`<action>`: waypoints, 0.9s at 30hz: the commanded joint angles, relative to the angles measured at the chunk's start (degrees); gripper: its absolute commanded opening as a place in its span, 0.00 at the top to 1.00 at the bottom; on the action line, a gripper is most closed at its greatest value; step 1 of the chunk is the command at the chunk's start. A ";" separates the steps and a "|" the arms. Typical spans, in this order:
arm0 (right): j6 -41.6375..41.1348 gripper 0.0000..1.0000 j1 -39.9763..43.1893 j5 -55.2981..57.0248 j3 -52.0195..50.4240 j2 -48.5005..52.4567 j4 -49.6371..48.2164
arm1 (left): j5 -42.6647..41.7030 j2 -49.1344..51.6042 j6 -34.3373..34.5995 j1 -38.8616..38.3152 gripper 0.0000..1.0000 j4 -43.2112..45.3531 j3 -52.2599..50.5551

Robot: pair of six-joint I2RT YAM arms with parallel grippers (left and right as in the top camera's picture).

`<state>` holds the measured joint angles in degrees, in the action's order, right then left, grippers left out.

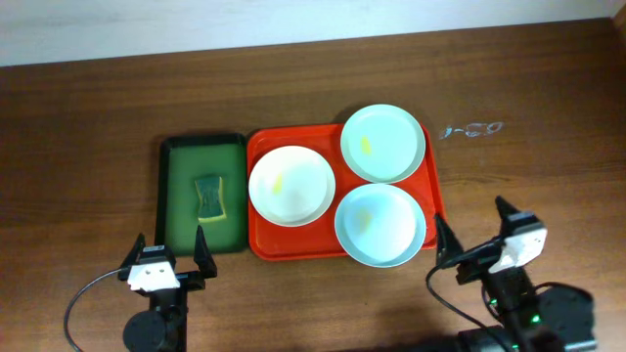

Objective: Clean dirty plates on tray and stack at the side
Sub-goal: 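Move right gripper over white plate and left gripper down to sponge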

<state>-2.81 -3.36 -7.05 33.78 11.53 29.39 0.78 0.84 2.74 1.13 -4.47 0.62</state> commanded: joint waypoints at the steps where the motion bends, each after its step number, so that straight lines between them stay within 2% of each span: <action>1: -2.60 0.02 0.37 -2.99 12.52 12.46 4.50 | -1.03 -0.07 -0.68 -0.24 0.01 -0.35 -0.09; 6: -2.60 0.02 0.37 -8.52 34.69 35.04 23.76 | -1.03 -0.07 -0.68 -0.24 0.01 -0.35 -0.09; 9: -2.60 0.02 0.37 -11.89 43.34 45.66 32.50 | -1.03 -0.07 -0.68 -0.24 0.01 -0.35 -0.09; 15: -2.58 0.01 0.37 -25.35 44.17 58.16 33.81 | -1.53 -0.07 -0.63 -0.24 0.01 0.57 -0.09; 17: -2.60 0.35 0.37 -25.31 44.17 60.39 34.36 | -5.27 -0.02 -0.55 -0.24 0.01 -0.09 -0.04; 18: -2.60 0.46 0.37 -25.29 44.17 61.05 34.47 | -6.51 0.22 0.96 -0.24 0.01 0.00 0.09; 20: -2.64 0.48 0.37 -23.21 44.17 61.66 34.62 | -7.48 1.07 4.24 -0.24 0.01 -4.92 2.75; 23: -6.01 0.46 0.37 -16.04 44.13 62.16 35.56 | -8.57 5.40 4.24 -0.24 0.01 -14.05 11.37; 27: -8.66 0.40 0.37 -15.17 44.13 64.22 36.13 | -12.22 22.05 3.98 -0.24 0.01 -23.47 30.67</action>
<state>-9.06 -3.33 -24.38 77.01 74.24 65.23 -7.01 12.58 6.33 1.13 -24.53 18.06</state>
